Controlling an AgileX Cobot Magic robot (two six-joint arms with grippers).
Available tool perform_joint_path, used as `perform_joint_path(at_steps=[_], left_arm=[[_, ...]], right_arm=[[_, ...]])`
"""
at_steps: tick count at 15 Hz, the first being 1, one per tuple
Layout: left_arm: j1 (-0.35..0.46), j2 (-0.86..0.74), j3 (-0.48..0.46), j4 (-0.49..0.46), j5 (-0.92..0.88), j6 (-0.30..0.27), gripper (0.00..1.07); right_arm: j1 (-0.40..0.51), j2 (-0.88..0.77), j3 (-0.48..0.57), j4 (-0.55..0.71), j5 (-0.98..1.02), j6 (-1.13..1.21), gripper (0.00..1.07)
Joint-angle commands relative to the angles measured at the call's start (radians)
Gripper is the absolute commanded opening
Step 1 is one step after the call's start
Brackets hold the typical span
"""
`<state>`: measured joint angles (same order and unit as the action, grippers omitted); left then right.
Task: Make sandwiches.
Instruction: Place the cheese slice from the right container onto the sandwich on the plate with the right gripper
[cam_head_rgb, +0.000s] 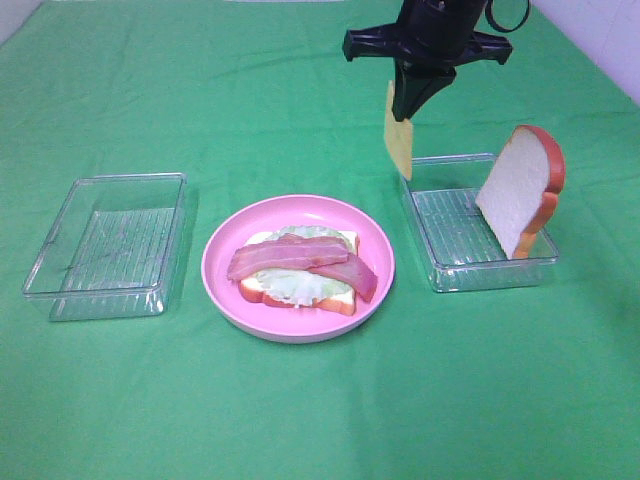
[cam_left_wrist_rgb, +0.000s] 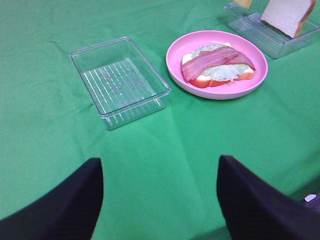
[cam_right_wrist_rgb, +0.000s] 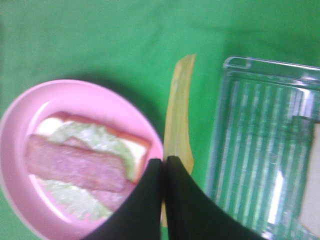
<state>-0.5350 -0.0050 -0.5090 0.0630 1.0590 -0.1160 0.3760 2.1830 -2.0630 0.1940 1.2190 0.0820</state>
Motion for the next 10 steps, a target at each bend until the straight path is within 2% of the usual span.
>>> perform_joint_path(at_steps=[1, 2, 3, 6, 8, 10], left_arm=[[-0.004, 0.001, 0.006, 0.002, -0.008, -0.002, 0.63], [-0.004, 0.001, 0.006, 0.002, -0.008, -0.002, 0.63], [-0.004, 0.001, 0.006, 0.002, -0.008, -0.002, 0.63], [-0.004, 0.001, 0.006, 0.002, -0.008, -0.002, 0.63], [-0.004, 0.001, 0.006, 0.002, -0.008, -0.002, 0.63], [-0.004, 0.001, 0.006, 0.002, -0.008, -0.003, 0.63]], right_arm=[[-0.001, -0.019, -0.004, 0.164, 0.07, -0.082, 0.0], [0.001, -0.018, 0.006, 0.254, 0.07, -0.109, 0.0], [0.01, -0.017, 0.066, 0.366, 0.07, -0.148, 0.0], [0.063, -0.014, 0.188, 0.509, 0.059, -0.249, 0.0], [0.101, 0.001, 0.222, 0.564, 0.036, -0.301, 0.0], [0.143, 0.03, 0.23, 0.555, -0.029, -0.301, 0.0]])
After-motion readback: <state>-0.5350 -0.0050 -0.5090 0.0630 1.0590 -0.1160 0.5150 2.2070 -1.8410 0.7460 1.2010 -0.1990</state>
